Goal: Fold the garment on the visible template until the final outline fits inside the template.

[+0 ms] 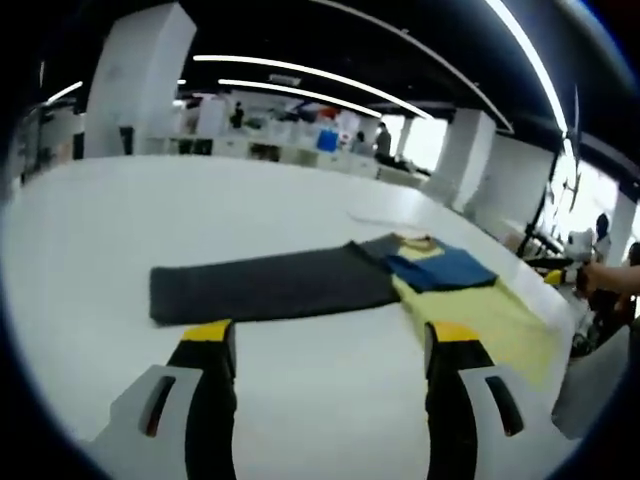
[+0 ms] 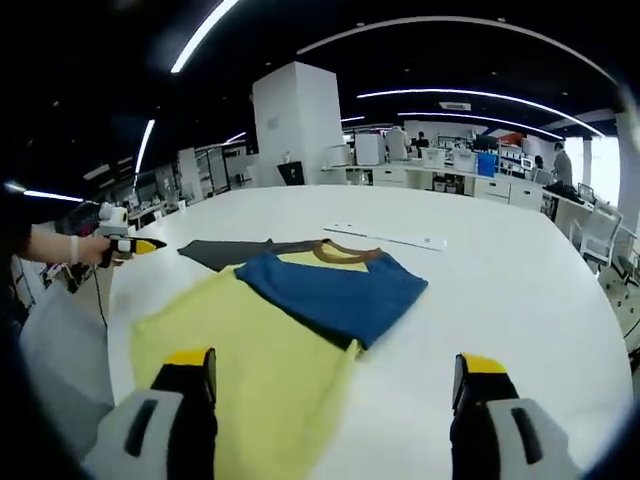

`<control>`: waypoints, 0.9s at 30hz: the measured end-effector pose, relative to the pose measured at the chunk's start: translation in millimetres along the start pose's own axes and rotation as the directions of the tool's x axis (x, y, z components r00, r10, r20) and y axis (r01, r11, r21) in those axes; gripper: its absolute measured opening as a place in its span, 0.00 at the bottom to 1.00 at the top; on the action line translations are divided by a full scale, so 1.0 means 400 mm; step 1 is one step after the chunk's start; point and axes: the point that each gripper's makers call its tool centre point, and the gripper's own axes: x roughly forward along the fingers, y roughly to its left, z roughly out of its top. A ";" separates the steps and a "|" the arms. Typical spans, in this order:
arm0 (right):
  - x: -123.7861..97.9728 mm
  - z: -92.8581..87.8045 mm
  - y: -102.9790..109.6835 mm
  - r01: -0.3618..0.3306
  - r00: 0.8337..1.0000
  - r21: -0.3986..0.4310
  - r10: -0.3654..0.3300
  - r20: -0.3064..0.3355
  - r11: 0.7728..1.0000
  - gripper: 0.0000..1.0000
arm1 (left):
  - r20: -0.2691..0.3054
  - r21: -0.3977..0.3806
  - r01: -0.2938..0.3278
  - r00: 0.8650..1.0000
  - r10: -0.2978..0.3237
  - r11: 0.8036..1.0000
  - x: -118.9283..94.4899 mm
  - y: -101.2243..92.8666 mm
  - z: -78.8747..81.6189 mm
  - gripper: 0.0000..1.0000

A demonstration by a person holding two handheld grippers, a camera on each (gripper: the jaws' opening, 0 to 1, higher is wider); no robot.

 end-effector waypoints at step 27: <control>-0.027 -0.037 -0.020 0.035 0.998 -0.004 -0.035 -0.051 0.999 0.98 | -0.088 -0.180 -0.306 0.952 0.295 0.935 0.030 0.330 -0.041 0.41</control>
